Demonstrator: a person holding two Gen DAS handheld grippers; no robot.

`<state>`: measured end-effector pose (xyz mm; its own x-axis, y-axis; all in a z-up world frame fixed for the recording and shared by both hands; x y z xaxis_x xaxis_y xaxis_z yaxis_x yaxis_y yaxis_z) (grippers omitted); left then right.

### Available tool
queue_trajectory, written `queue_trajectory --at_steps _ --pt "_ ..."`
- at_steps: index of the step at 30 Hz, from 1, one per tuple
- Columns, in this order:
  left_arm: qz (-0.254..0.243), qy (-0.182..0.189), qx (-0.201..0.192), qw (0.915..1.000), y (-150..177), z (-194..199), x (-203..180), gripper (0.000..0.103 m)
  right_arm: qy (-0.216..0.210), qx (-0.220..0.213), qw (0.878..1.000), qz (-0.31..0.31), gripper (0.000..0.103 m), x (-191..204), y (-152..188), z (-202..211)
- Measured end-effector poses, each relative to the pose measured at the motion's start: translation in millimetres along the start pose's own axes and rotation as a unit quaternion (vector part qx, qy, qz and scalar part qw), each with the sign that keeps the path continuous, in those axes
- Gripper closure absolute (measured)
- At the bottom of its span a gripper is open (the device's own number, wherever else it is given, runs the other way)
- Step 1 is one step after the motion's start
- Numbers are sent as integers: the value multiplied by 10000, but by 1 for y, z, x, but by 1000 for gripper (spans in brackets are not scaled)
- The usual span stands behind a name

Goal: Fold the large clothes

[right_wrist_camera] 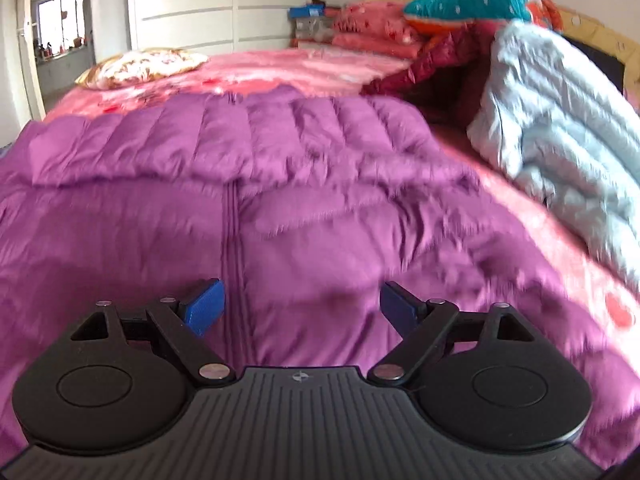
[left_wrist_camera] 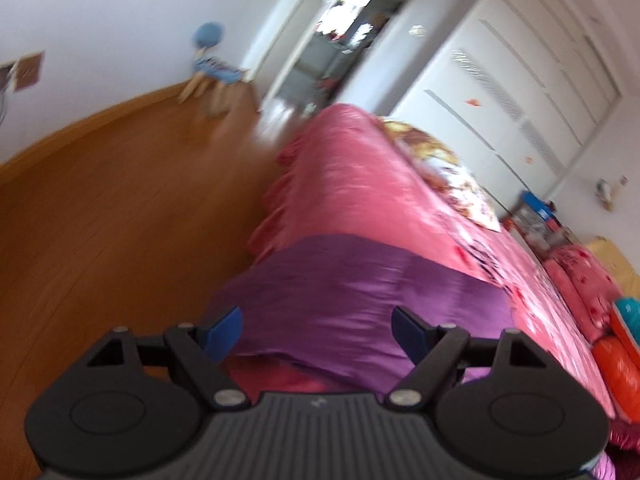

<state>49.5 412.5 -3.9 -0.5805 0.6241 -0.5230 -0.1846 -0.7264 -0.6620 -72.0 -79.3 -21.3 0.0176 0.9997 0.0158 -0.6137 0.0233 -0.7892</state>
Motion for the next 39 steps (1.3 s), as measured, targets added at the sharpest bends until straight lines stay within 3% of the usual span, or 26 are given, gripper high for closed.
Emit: queue_trajectory --at_steps 4,8,13,19,22,25,27,29,30,34,35,39 --pt "750 132 394 9963 -4 -13 33 21 86 -2 10000 -37 0 4 20 14" --pt "1571 449 820 9831 0 -31 52 21 151 -87 9996 -224 0 6 36 16" --pt "2624 984 1287 9513 13 -57 59 21 229 -189 9994 -151 0 7 45 10" --pt "3253 1251 1549 9244 29 -88 56 21 212 -243 9993 -174 0 7 51 8" --pt "3450 1352 1527 9162 33 -104 59 20 231 -250 9993 -151 0 8 53 8" --pt "3832 1377 1589 8994 42 -117 69 19 205 -238 9994 -169 0 8 54 8" --pt "4005 1403 1526 8925 45 -122 72 19 187 -241 9994 -174 0 6 54 7" --pt "4049 1436 1422 8917 43 -120 74 26 175 -243 9994 -183 0 5 54 6" --pt "4023 1473 1349 8935 41 -119 72 35 171 -241 9994 -186 0 5 54 6" --pt "3803 1522 975 9070 27 -108 67 70 138 -231 9994 -204 0 2 54 5" --pt "3739 1524 901 9104 25 -102 66 73 130 -231 9994 -208 0 2 54 4" --pt "3013 1388 439 9424 6 -77 51 89 107 -232 9994 -245 0 1 53 3"
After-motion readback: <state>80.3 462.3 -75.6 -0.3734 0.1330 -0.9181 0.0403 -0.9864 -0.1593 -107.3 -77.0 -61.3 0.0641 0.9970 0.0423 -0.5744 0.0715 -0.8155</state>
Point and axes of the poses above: each gripper's, at about its wrist camera, not at the fingertips, and z roughly against the way its jaws point, x to its left, y to its underside, the point moved 5 cm from there along -z, roughly the way its jaws point
